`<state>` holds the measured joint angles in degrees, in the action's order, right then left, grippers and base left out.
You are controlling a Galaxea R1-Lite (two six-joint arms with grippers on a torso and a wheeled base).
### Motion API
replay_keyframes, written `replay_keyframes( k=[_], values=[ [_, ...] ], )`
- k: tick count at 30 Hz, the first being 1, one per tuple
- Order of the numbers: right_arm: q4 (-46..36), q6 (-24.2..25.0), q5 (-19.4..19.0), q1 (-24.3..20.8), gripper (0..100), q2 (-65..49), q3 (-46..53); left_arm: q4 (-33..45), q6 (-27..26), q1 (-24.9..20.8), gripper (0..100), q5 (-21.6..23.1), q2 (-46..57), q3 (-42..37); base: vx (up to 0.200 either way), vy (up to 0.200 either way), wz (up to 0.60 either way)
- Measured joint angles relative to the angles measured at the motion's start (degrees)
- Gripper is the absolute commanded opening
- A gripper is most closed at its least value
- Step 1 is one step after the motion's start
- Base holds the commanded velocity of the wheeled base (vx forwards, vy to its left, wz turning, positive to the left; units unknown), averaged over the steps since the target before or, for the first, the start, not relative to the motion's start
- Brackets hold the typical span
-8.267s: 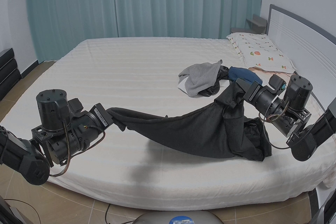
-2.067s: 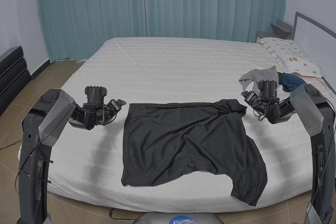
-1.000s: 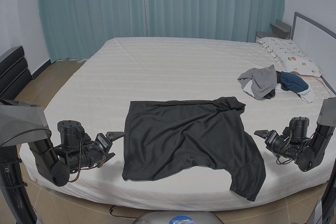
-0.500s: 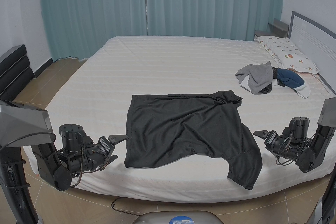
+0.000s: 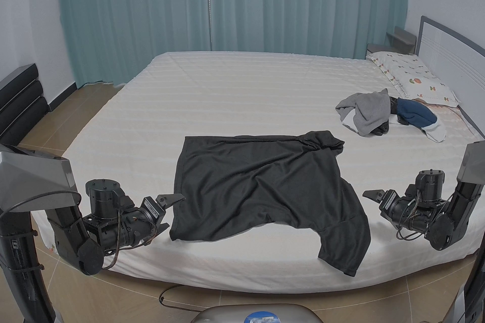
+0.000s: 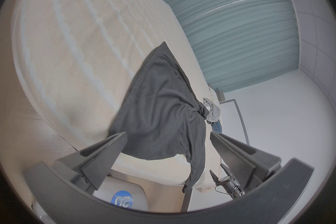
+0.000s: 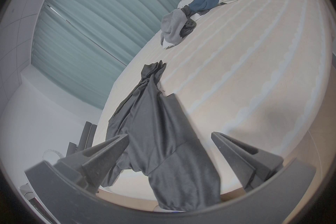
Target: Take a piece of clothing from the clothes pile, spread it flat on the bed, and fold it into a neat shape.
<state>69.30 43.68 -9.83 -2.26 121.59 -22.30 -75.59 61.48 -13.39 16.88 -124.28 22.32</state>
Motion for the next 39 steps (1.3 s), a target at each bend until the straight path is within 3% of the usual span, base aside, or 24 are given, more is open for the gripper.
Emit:
replay_keyframes(
  k=[5, 12, 20, 39],
  values=[
    [0.0, 0.0, 0.0, -0.2, 100, 0.0, 0.2, -0.9, -1.4, -0.4, 100, -4.5, 0.2, -0.3, 0.0, 0.0, 0.0],
    [0.0, 0.0, 0.0, -0.7, 100, -0.1, 0.4, -1.4, -9.5, -0.3, 100, -12.7, 0.9, -3.7, 0.0, 0.0, 0.0],
    [-0.1, -0.1, 0.0, -0.8, 100, -0.2, 0.8, -1.6, -10.3, -0.6, 100, -13.5, -0.4, -7.3, 0.0, 0.0, 0.0],
    [-0.1, -0.1, 0.0, -1.2, 100, -0.1, 0.5, -0.9, -10.3, -1.6, 100, -14.0, -7.6, -2.1, 0.0, 0.0, 0.0]
  ],
)
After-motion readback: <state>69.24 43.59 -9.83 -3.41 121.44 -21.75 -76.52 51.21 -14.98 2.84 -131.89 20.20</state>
